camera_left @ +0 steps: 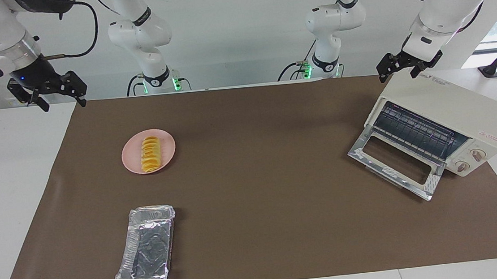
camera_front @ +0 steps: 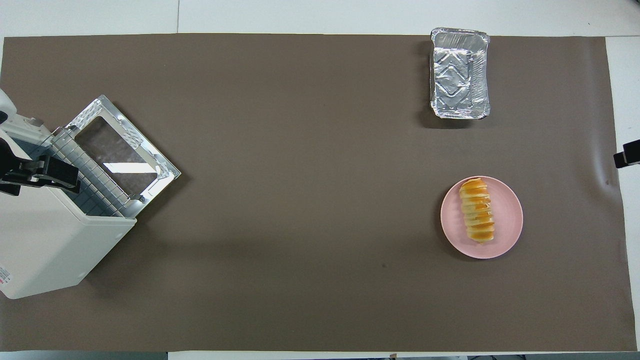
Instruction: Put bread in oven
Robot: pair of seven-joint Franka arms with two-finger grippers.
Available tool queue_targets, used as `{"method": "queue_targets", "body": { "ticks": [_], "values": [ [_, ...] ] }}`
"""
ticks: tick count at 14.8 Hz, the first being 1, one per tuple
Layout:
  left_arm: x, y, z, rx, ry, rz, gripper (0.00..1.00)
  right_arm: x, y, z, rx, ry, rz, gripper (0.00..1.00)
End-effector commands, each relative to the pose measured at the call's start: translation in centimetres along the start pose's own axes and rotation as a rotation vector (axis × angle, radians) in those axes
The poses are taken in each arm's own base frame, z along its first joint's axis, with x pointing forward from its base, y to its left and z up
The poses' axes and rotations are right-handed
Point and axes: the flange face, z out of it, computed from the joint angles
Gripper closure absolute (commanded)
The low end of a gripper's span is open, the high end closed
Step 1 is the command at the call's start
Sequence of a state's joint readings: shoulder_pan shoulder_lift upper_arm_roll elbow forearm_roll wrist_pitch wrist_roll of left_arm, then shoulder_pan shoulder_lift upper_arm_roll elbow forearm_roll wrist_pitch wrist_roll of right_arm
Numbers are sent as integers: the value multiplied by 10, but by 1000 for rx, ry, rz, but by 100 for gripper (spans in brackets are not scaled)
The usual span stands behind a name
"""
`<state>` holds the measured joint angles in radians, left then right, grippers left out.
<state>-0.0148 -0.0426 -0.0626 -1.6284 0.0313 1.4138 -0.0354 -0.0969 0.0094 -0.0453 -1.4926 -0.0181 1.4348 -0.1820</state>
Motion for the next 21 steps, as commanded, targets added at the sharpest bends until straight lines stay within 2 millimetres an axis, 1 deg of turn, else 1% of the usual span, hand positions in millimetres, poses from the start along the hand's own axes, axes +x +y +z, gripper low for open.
{"method": "queue_targets", "body": {
  "ticks": [1,11,13,15,16,17,18,19,21],
  "values": [
    [-10,-2,0,-12,-5,-2,0,-9,-2,0,13,-7,12,0],
    [-10,-2,0,-12,-4,-2,0,-10,-1,0,13,-6,11,0],
    [-10,-2,0,-12,-4,-2,0,-13,3,0,17,-22,21,0],
    [-10,-2,0,-12,-4,-2,0,-15,11,1,20,-25,38,0],
    [-10,-2,0,-12,-4,-2,0,-14,9,2,20,-28,38,0],
    [-10,-2,0,-12,-4,-2,0,-13,3,2,19,-27,38,0],
    [-10,-2,0,-12,-4,-2,0,-12,-6,8,17,-36,64,0],
    [-10,-2,0,-12,-4,-2,0,-17,-17,14,16,-44,79,0],
    [-10,-2,0,-12,-5,-2,0,-20,-43,36,11,-15,48,0]
  ]
}}
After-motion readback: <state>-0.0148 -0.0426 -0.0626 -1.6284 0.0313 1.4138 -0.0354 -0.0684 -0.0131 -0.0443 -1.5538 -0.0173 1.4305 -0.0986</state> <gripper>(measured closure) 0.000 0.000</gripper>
